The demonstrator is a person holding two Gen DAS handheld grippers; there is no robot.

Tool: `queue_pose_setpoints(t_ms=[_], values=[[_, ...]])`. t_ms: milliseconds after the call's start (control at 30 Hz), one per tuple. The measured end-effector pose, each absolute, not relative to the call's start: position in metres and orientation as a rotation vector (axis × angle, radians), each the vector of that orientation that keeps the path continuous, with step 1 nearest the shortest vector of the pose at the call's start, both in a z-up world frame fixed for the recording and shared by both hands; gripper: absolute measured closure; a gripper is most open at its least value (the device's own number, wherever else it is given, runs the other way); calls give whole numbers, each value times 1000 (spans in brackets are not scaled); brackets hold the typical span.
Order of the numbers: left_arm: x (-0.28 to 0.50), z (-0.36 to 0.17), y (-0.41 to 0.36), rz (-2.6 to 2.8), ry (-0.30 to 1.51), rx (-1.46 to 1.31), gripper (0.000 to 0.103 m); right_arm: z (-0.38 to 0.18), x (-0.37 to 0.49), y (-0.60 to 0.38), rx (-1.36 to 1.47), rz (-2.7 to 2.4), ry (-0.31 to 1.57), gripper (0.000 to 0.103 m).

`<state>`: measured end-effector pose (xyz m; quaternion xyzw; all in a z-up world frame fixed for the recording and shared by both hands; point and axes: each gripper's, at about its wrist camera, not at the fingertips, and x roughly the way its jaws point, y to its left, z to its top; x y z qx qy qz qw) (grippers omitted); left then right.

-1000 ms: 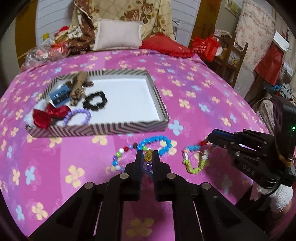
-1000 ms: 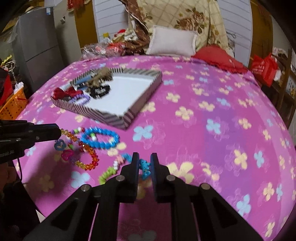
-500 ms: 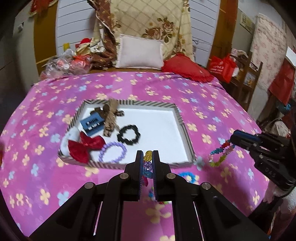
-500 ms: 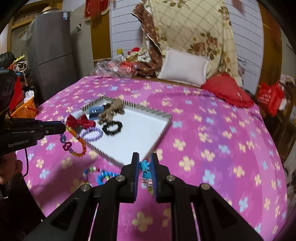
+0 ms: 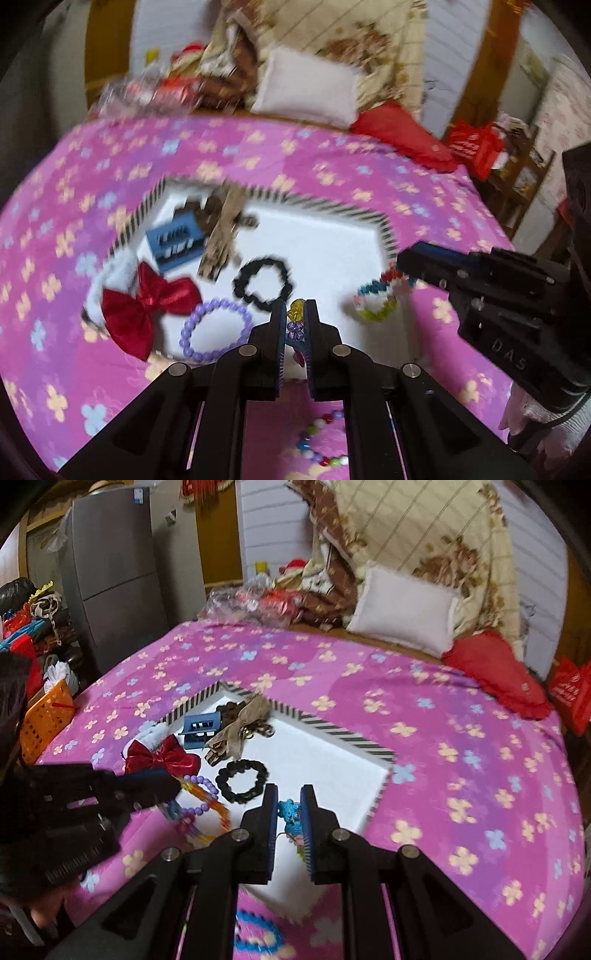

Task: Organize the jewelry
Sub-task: 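Carry both bracelets into the tray and open both tools to release them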

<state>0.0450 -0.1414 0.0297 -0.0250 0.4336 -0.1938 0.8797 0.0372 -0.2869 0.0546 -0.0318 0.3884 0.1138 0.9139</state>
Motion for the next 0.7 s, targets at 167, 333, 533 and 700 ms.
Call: queue_pose_setpoints(t_ms=[167, 333, 533, 700], values=[[59, -3, -126, -348, 973, -78, 93, 24, 90, -273, -112, 233, 875, 91], [63, -11, -127, -348, 981, -73, 93, 8, 138, -271, -115, 209, 916, 91], [72, -19, -130, -352, 999, -99, 93, -7, 179, -264, -97, 211, 944, 91], [74, -23, -129, -333, 1002, -92, 93, -19, 194, -262, -22, 243, 955, 90]])
